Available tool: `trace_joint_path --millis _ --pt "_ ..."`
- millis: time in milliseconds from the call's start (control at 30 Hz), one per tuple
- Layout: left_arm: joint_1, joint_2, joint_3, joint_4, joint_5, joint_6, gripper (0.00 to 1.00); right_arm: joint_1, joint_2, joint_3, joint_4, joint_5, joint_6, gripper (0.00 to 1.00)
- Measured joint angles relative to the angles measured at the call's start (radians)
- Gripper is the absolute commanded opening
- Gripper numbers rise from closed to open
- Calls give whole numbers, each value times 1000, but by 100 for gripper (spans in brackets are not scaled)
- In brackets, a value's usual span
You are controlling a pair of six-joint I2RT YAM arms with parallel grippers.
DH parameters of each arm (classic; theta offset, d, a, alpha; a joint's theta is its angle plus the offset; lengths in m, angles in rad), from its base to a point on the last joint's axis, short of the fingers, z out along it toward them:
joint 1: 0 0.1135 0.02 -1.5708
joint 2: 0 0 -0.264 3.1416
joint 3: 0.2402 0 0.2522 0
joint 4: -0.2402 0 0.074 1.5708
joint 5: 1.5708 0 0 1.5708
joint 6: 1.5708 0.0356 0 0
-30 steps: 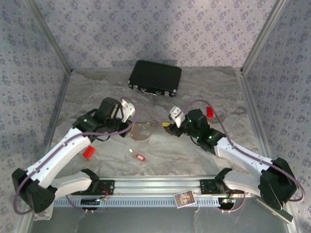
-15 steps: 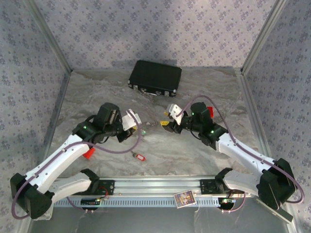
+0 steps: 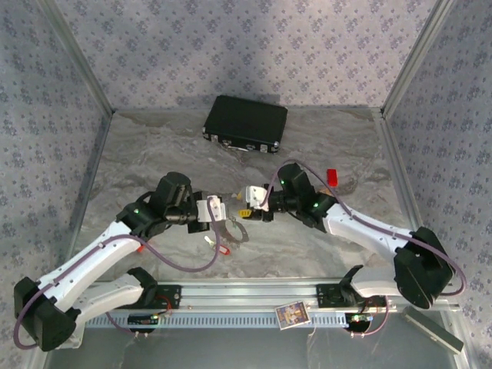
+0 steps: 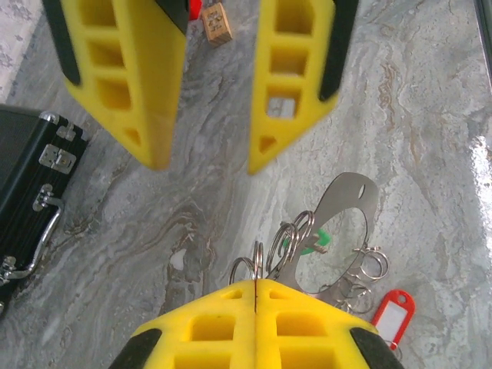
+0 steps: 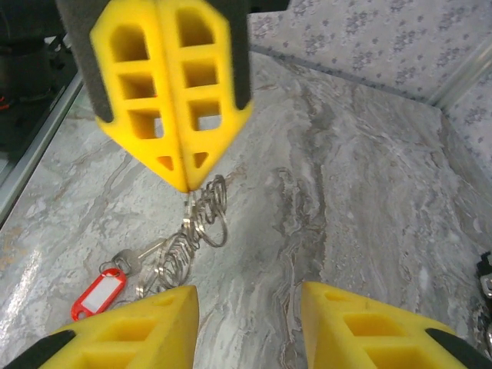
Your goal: Put the keys on the keyring
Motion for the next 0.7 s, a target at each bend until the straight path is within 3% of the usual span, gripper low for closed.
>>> trace_joint_path --millis 700 --pt "-14 0 -13 32 18 1 0 55 63 0 37 -44 5 30"
